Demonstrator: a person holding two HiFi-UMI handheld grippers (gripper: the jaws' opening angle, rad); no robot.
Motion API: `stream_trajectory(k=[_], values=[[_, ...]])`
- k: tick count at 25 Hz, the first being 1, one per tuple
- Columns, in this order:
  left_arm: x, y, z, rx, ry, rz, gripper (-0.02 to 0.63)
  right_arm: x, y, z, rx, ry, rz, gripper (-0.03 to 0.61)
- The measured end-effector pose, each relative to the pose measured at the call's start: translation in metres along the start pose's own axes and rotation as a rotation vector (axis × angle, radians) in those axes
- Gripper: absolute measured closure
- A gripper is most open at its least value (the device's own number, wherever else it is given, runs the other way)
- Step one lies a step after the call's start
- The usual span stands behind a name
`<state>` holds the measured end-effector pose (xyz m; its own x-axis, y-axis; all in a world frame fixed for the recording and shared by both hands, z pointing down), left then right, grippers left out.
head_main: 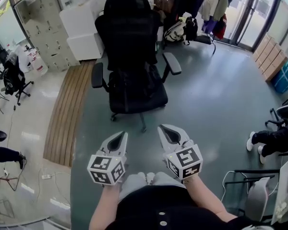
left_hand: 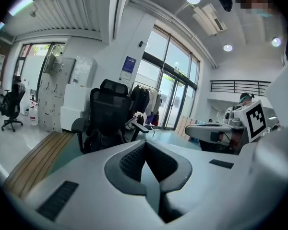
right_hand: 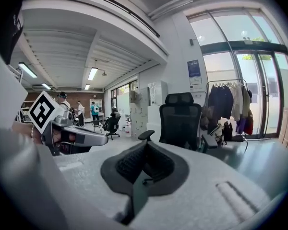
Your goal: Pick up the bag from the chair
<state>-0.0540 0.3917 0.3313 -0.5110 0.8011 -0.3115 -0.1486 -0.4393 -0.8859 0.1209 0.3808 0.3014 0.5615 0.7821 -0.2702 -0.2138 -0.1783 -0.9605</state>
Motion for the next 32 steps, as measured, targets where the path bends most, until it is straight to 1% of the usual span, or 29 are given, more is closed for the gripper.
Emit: stream_trajectory(k=[3, 7, 12, 16, 20, 25, 32], values=[[-0.006, -0.005, -0.006, -0.003, -0.011, 0.012, 0.598, 0.003, -0.002, -0.003, -0.008, 0.015, -0.016, 0.580], [-0.012, -0.018, -0.019, 0.013, -0.023, 0.026, 0.598, 0.008, -0.011, -0.008, 0.019, 0.038, -0.014, 0.580], [-0.022, -0.037, -0.029, 0.042, -0.009, 0.056, 0.598, 0.008, -0.026, -0.014, 0.016, 0.073, 0.016, 0.580], [-0.033, -0.033, -0.024, 0.047, -0.007, 0.058, 0.598, -0.002, -0.028, -0.022, -0.018, 0.098, 0.004, 0.580], [-0.054, -0.021, -0.003, 0.046, -0.008, 0.052, 0.598, -0.029, -0.026, -0.033, -0.046, 0.105, -0.017, 0.580], [-0.092, -0.002, 0.037, 0.059, -0.027, 0.056, 0.598, -0.081, -0.025, -0.053, -0.041, 0.085, 0.022, 0.580], [-0.157, 0.054, 0.109, 0.075, -0.073, 0.064, 0.598, -0.185, 0.000, -0.086, -0.072, 0.062, 0.035, 0.580]])
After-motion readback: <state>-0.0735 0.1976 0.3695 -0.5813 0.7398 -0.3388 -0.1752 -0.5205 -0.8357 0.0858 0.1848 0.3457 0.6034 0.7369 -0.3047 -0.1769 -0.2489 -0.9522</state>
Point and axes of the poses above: the fingertips, and each gripper's own axes: x backward along the fingers, z to its left, y out of its top, the point moved 5 cm from there along x, backward along the fingers, and after that the axes turned 5 degrees about x, right-handed, at the moved point
